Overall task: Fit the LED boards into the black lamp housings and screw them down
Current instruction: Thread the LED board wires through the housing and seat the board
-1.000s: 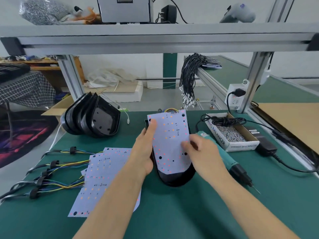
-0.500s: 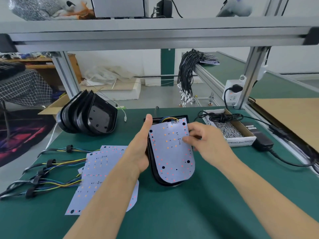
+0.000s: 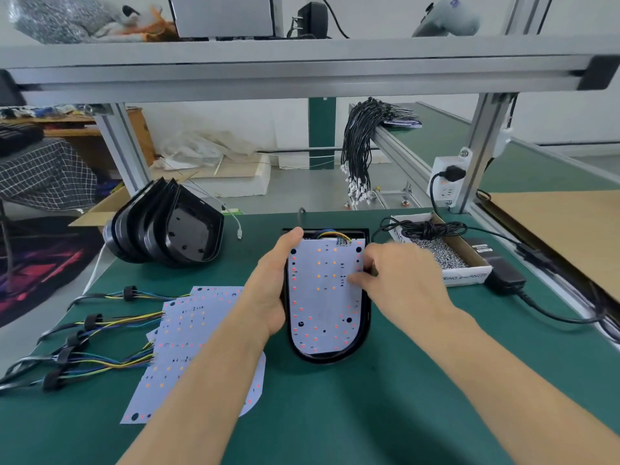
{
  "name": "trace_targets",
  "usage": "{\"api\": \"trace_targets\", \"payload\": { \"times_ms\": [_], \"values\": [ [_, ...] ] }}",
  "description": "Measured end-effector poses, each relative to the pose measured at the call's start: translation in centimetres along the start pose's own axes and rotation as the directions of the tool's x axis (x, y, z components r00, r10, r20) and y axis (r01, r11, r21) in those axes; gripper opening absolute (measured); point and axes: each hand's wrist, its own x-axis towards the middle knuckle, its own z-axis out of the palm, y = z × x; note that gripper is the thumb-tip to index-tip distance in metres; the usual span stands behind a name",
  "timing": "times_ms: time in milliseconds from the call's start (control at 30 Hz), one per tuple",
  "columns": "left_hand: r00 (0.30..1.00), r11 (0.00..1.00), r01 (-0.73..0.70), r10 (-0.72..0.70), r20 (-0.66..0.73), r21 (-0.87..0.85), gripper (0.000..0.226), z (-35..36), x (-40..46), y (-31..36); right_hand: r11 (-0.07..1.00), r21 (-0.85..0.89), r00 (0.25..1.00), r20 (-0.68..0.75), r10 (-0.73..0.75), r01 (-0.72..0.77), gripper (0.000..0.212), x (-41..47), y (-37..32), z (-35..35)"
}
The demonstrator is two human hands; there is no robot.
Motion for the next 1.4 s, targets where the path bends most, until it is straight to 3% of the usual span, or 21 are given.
{"api": "trace_targets", "payload": {
  "times_ms": [100,133,200,267,367,433,500,667,767,867,1067,1167,1267,1400],
  "values": [
    [0.982,0.986,-0.114,0.13,-0.136,0.121,0.036,0.4,0.1,0.2,0.99,-0.124,0.997,0.032,0.067,-0.063,0.038,0.6,-0.4,-0.4],
    [0.97,0.974,-0.155,0.182,-0.162,0.162,0.027,0.4,0.2,0.2,0.995,-0.044,0.995,0.038,0.096,-0.094,0.034,0.8,-0.2,-0.4],
    [0.952,0.954,-0.214,0.252,-0.176,0.21,0.02,0.3,0.2,0.1,0.935,0.287,0.978,0.054,0.203,-0.21,0.032,0.8,0.3,0.0],
    [0.95,0.953,-0.236,0.267,-0.161,0.19,0.024,0.0,0.2,-0.2,0.728,0.614,0.949,0.137,0.284,-0.306,0.042,0.7,0.6,0.7],
    [0.963,0.959,-0.227,0.247,-0.105,0.171,0.027,-0.1,0.0,-0.2,0.428,0.808,0.913,0.33,0.238,-0.404,0.035,0.9,1.0,2.0],
    [0.967,0.963,-0.21,0.23,-0.111,0.171,0.017,-0.2,0.1,-0.1,0.37,0.844,0.919,0.325,0.223,-0.389,0.037,1.0,1.1,2.4],
    [0.965,0.97,-0.186,0.211,-0.157,0.158,0.007,-0.2,0.4,-0.1,0.38,0.852,0.929,0.289,0.231,-0.359,0.035,0.9,0.8,2.7],
    [0.925,0.954,-0.24,0.282,-0.253,0.181,0.007,0.1,0.5,-0.7,0.38,0.877,0.95,0.224,0.217,-0.294,0.022,0.5,0.3,3.2],
    [0.934,0.953,-0.266,0.292,-0.207,0.146,0.011,0.3,0.3,-1.0,0.346,0.907,0.958,0.163,0.236,-0.24,0.013,0.2,-0.2,3.1],
    [0.95,0.961,-0.266,0.276,-0.147,0.079,0.021,0.4,0.0,-0.9,0.276,0.943,0.969,0.131,0.211,-0.187,0.022,0.3,-0.5,2.6],
    [0.92,0.934,-0.341,0.355,-0.163,0.109,0.017,0.6,-0.3,-1.1,0.211,0.954,0.966,0.175,0.188,-0.214,0.019,0.3,-0.2,2.7],
    [0.872,0.877,-0.416,0.459,-0.168,0.242,0.015,1.1,-0.3,-1.1,0.08,0.969,0.954,0.214,0.211,-0.235,0.014,-0.5,-0.7,3.7],
    [0.877,0.876,-0.405,0.454,-0.161,0.262,0.013,1.5,-0.8,-1.4,-0.051,0.968,0.954,0.249,0.166,-0.244,0.012,-1.1,-1.2,3.7],
    [0.905,0.912,-0.377,0.4,-0.147,0.159,0.013,1.1,-1.5,-1.4,-0.001,0.981,0.971,0.194,0.138,-0.196,0.018,-1.6,-1.3,3.3]
  ]
}}
